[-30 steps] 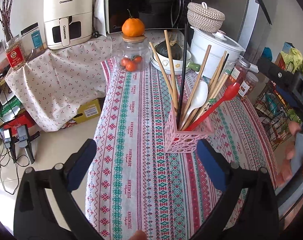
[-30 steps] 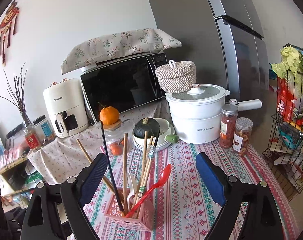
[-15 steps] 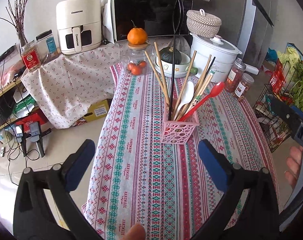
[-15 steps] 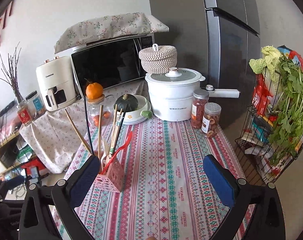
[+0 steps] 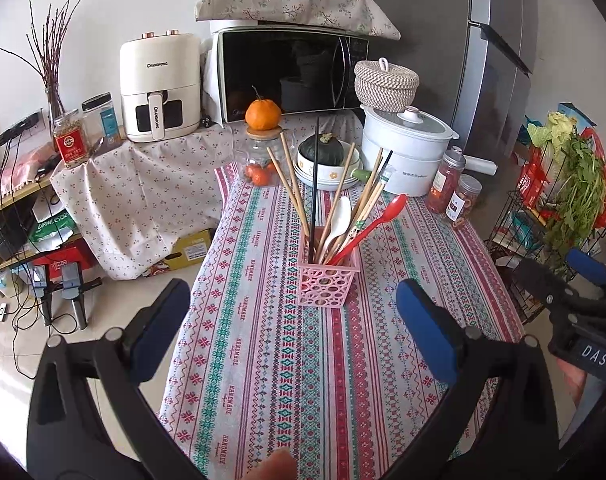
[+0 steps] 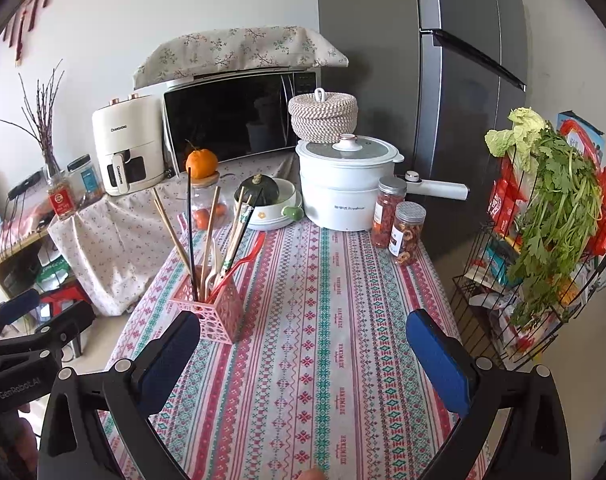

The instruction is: Organize utensils

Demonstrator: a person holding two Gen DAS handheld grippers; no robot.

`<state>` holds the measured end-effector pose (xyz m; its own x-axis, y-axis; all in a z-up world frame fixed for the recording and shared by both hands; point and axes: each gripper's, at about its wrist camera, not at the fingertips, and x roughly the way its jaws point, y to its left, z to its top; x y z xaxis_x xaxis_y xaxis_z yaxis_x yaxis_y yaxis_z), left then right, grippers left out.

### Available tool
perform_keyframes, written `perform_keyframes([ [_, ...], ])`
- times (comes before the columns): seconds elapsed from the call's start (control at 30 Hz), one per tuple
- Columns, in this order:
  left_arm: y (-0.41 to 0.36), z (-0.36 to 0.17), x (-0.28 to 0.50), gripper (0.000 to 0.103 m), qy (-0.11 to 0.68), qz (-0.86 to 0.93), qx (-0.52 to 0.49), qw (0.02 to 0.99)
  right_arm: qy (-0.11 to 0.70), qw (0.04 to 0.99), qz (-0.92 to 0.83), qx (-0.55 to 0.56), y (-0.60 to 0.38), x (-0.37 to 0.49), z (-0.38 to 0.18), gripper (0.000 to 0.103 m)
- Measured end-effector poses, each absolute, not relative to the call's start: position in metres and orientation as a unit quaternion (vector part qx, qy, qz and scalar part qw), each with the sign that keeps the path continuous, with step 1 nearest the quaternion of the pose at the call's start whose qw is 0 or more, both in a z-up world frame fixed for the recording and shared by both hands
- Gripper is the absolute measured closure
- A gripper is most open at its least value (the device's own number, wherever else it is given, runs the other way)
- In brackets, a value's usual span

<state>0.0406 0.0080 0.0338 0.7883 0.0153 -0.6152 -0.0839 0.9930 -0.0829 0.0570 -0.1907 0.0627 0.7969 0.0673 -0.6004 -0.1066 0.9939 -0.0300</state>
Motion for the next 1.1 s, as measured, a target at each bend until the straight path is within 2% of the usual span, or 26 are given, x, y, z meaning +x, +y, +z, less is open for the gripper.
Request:
perform_keyframes([
  [1.1,-0.0001,0.0305,0.0391,0.001,0.326,0.027,-0.046,0.944,0.328,0.944,0.03,-0.019,-0.1949,0.0631,0.0596,0.0],
])
